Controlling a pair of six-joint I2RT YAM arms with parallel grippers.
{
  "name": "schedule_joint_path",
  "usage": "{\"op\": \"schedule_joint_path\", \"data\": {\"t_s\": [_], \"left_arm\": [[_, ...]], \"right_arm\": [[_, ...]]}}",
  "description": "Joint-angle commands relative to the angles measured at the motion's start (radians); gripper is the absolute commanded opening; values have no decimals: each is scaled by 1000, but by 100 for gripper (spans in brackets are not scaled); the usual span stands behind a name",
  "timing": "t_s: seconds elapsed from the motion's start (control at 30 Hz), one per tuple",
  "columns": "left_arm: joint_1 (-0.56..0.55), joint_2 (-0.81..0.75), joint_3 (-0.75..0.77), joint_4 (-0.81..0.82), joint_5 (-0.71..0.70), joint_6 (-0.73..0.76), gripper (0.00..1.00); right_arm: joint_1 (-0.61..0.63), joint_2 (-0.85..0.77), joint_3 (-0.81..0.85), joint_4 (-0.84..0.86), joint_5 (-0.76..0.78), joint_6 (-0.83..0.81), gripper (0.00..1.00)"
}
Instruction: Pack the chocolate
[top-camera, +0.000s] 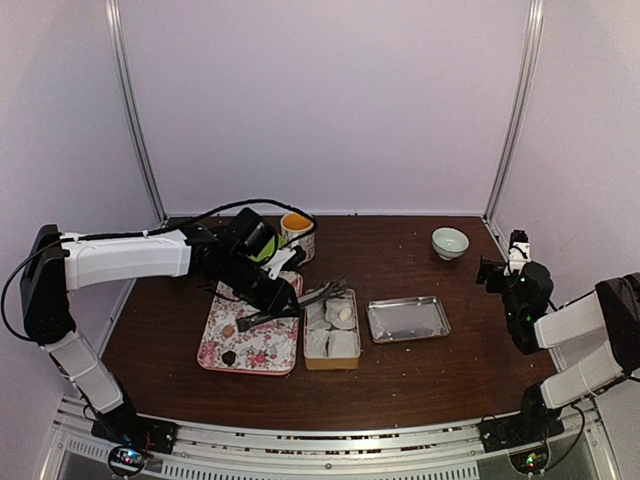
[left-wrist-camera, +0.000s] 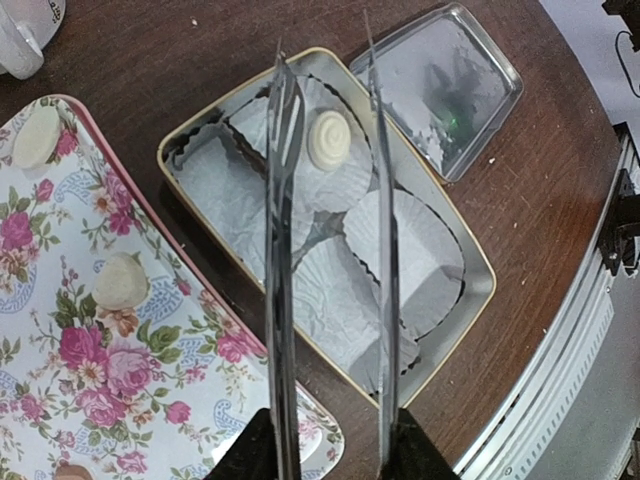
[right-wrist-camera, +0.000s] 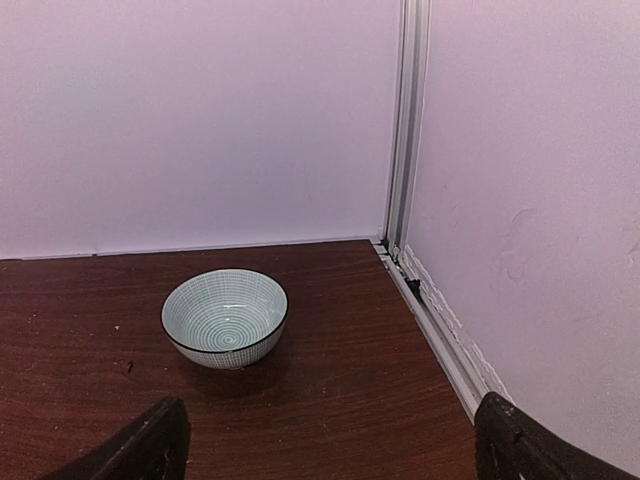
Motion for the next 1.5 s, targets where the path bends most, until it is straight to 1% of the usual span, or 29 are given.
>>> {"op": "schedule_joint_path", "data": {"t_s": [0.0, 0.17, 0.27, 0.33, 0.47, 0.63, 0.83, 0.93, 1.23, 1.47], "left_arm": [[-4, -5, 29, 64, 6, -3, 38], [-4, -21, 45, 26, -35, 0, 35], [-4, -61, 65, -50, -149, 7, 35], [-3, -90, 70, -97, -234, 5, 37], [5, -117, 81, -164, -338, 7, 39], [38, -106, 84, -206, -409, 14, 40], [66, -53, 98, -240, -466, 26, 40], [69, -24, 110, -246, -479, 37, 40], [104, 51, 127, -233, -408, 75, 45], [122, 94, 140, -222, -395, 109, 46]], "right_arm": [[-5, 1, 17, 22, 14, 6, 100], [-5, 2, 17, 21, 14, 6, 100], [-5, 2, 18, 21, 14, 6, 100], [-5, 1, 18, 21, 14, 6, 100], [-5, 1, 18, 21, 14, 7, 100], [-5, 1, 18, 21, 14, 6, 100], [-5, 1, 17, 21, 14, 7, 100], [-5, 1, 17, 21, 14, 6, 100], [-5, 1, 18, 20, 14, 6, 100], [-5, 1, 17, 21, 14, 6, 100]]}}
